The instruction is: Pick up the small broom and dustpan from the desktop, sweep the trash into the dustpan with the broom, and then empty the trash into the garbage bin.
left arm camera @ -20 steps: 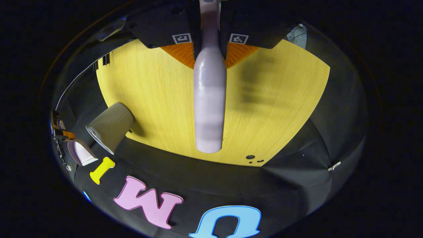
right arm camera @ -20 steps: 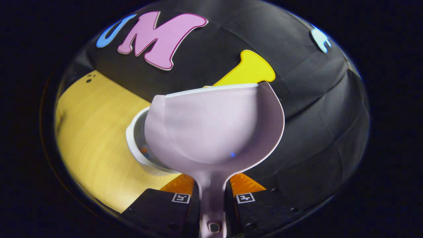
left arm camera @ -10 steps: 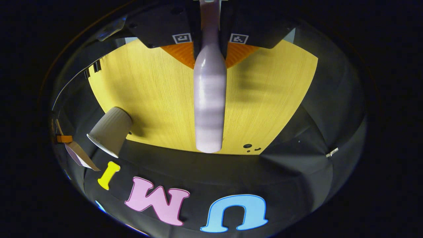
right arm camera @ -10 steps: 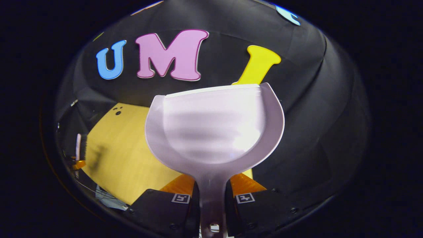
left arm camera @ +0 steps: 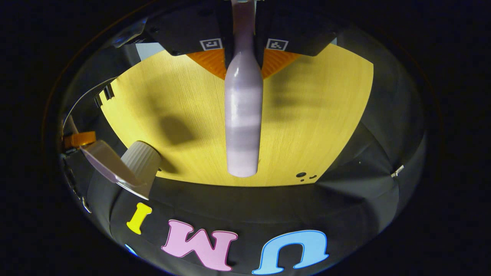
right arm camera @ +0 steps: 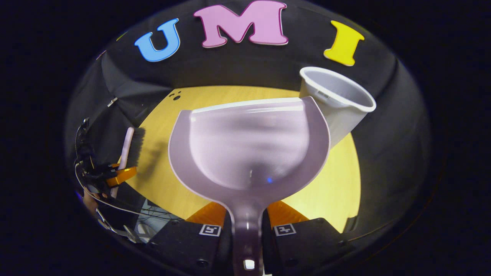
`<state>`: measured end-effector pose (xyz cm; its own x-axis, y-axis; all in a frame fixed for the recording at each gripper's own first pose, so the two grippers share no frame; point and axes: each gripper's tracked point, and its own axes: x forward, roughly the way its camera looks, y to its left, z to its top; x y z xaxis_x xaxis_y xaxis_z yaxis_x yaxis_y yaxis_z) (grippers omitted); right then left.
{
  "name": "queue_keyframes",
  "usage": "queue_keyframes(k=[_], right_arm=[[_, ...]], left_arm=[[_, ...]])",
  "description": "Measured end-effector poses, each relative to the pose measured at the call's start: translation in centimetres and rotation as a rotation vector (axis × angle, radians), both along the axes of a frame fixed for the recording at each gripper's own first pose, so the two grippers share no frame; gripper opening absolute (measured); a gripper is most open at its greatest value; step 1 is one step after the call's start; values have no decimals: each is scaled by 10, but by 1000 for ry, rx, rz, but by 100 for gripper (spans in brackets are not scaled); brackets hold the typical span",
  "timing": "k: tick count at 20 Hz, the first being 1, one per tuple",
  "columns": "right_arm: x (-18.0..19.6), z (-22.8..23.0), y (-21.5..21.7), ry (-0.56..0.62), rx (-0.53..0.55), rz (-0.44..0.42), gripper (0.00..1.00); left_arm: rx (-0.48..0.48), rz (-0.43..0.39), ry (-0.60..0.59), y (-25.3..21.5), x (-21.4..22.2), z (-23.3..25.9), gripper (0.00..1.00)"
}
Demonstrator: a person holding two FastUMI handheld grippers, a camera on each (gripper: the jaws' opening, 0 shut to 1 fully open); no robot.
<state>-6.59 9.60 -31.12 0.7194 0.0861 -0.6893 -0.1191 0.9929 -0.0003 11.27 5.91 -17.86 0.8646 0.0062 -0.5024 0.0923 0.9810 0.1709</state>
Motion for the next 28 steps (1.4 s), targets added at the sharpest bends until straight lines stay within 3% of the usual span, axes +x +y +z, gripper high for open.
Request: queue_keyframes(k=[1, 5, 9, 10, 11, 13, 16, 17, 18, 19, 20, 22, 23, 24, 25, 26, 28], right_arm=[[1, -20, 8, 30, 21, 6, 35], [31, -76, 21, 139, 101, 9, 35], [51, -110, 8, 194, 99, -6, 35], [56, -116, 3, 204, 102, -17, 40], [60, -122, 1, 215, 108, -28, 36], [64, -136, -5, 244, 120, -46, 40], [69, -146, -8, 277, 131, -76, 36], [71, -148, -8, 272, 127, -76, 31], [72, -149, -9, 275, 126, -76, 36], [71, -150, -10, 285, 134, -76, 32], [70, -149, -11, 297, 146, -74, 37], [69, -154, -10, 333, 159, -47, 34], [69, -153, -7, 338, 170, -31, 43], [70, -151, -7, 338, 176, -19, 39], [73, -150, -5, 335, 178, -7, 41], [73, -150, -1, 335, 195, 12, 50], [73, -143, 0, 316, 202, 22, 78]], left_arm=[[-8, 2, 17, 0, 4, -7, 27], [23, 28, 111, 1, 25, -38, 27], [82, 22, 167, -3, 48, -57, 28], [98, 25, 187, -3, 54, -61, 27], [109, 32, 212, -3, 60, -66, 27], [115, 52, 264, -6, 57, -70, 27], [134, 67, 343, -7, 56, -69, 27], [140, 74, 370, -5, 54, -70, 28], [138, 82, 392, -4, 51, -76, 26], [133, 90, 413, -5, 51, -78, 27], [130, 98, 425, -7, 50, -80, 27], [134, 114, 439, -9, 46, -83, 29], [144, 121, 441, -10, 46, -84, 30], [154, 123, 444, -11, 49, -85, 31], [165, 120, 447, -12, 48, -86, 33], [163, 115, 444, -15, 48, -85, 34], [116, 110, 423, -28, 47, -81, 60]])
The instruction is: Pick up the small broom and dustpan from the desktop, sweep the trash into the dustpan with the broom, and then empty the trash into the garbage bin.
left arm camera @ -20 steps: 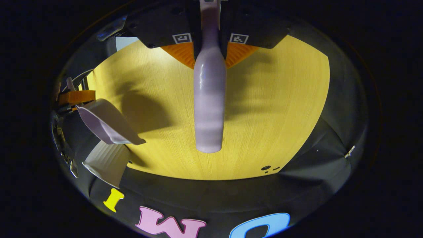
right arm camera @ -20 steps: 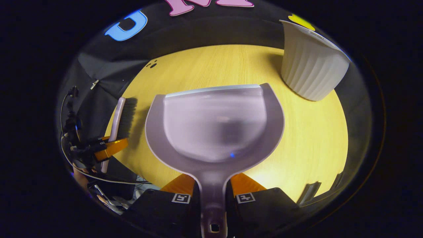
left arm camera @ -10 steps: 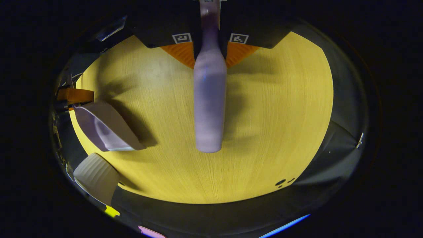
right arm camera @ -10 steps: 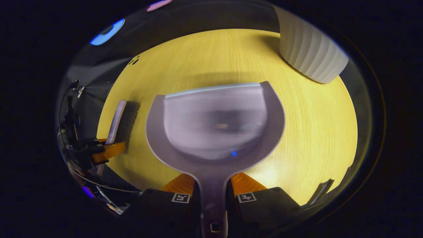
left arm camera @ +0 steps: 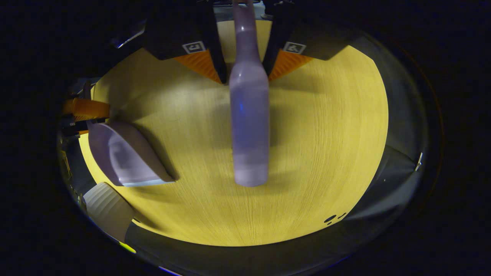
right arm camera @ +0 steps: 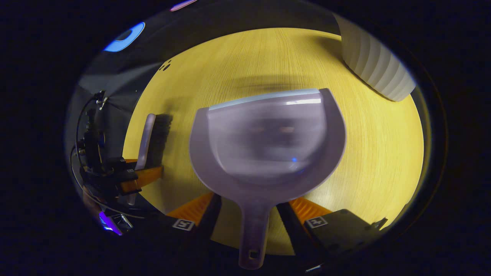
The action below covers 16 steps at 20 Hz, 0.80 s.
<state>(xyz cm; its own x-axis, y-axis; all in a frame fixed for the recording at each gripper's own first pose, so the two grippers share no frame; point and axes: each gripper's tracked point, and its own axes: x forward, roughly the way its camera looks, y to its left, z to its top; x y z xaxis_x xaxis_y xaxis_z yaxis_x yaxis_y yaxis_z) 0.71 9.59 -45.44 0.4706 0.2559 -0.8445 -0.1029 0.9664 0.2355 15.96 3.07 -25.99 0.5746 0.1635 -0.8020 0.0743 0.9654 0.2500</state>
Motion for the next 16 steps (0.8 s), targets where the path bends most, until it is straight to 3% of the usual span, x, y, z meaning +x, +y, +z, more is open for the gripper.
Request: queue_keyframes(k=[1, 4, 11, 14, 16], right_arm=[[-1, 5, 0, -19, 4, -4, 94], [-1, 23, -6, -103, -7, -37, 99], [-11, 120, -19, -429, -94, -82, 99], [-26, 182, -12, -596, -110, -83, 99], [-44, 221, -9, -703, -115, -90, 99]], left_arm=[[-27, 8, -20, -4, 0, 3, 70], [-60, 44, -90, -9, -3, 15, 98], [-64, -34, -453, -36, -32, 120, 98], [-100, -88, -661, -53, -57, 176, 98], [-54, -106, -789, -62, -90, 207, 97]])
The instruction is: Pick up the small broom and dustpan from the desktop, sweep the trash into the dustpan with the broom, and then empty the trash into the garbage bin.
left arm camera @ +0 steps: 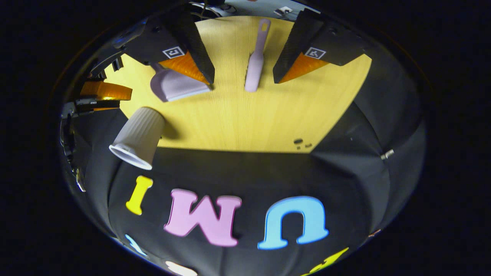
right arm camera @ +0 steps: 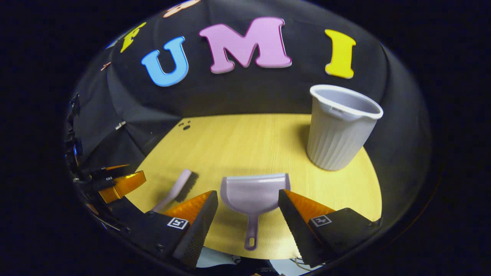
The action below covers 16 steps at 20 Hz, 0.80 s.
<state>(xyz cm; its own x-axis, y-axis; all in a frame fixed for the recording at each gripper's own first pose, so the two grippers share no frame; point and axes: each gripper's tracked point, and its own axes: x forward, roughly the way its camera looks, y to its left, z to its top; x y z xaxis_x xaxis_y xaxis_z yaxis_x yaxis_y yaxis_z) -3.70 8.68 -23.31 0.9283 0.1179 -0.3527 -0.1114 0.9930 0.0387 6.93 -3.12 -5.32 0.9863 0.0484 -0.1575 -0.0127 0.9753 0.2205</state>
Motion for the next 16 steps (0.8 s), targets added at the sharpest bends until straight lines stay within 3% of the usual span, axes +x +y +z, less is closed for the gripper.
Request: queue_keyframes(k=[4, 8, 12, 16], right_arm=[[-44, 69, 6, -215, -23, -10, 99], [-102, 93, 13, -343, -22, -5, 99], [-137, 49, 4, -283, -88, -30, 99], [-151, 12, 17, -187, -18, -32, 99]], left_arm=[[82, -28, -236, -33, -74, 40, 97], [79, -113, -319, -71, -135, 35, 96], [69, -179, -302, -101, -159, 15, 97], [54, -206, -269, -112, -162, -1, 98]])
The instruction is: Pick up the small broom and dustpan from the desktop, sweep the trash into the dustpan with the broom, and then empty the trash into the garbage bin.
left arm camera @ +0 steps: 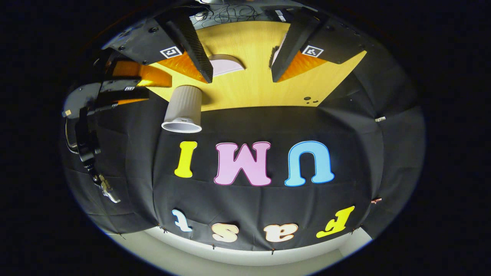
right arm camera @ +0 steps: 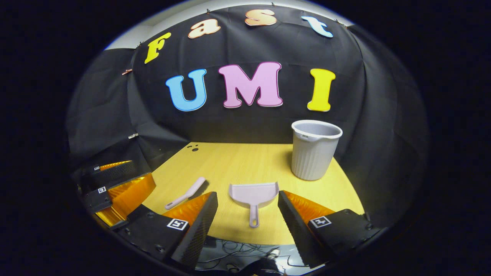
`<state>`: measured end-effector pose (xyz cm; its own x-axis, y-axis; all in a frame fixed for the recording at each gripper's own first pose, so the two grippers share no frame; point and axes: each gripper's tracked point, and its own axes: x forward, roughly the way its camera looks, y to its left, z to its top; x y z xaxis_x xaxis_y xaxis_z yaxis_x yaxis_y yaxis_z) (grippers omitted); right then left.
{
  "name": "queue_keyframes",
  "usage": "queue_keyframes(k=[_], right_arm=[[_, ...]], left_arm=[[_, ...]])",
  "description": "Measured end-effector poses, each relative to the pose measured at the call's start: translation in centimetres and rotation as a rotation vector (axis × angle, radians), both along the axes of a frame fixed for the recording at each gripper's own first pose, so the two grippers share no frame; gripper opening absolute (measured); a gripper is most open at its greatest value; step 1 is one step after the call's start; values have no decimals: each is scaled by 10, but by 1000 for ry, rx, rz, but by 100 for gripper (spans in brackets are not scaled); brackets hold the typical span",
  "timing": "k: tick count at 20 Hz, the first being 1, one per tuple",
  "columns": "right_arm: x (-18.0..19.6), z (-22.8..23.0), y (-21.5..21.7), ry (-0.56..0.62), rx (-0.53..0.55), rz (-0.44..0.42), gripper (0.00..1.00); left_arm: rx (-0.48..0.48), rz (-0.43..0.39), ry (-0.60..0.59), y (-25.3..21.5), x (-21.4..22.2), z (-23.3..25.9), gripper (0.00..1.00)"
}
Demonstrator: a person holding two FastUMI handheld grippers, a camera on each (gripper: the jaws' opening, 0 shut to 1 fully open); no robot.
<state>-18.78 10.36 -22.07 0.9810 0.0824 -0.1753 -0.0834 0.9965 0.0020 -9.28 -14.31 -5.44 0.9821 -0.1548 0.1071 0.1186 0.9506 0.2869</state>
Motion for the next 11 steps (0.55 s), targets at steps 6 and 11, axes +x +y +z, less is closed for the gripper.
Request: queue_keyframes(k=[6, 11], right_arm=[[-2, -24, -17, 60, -27, -21, 98], [-1, -37, -45, 85, 17, -70, 99]], left_arm=[[-12, 25, 84, 20, 17, -30, 97], [-12, 78, 151, 40, 42, -46, 98]])
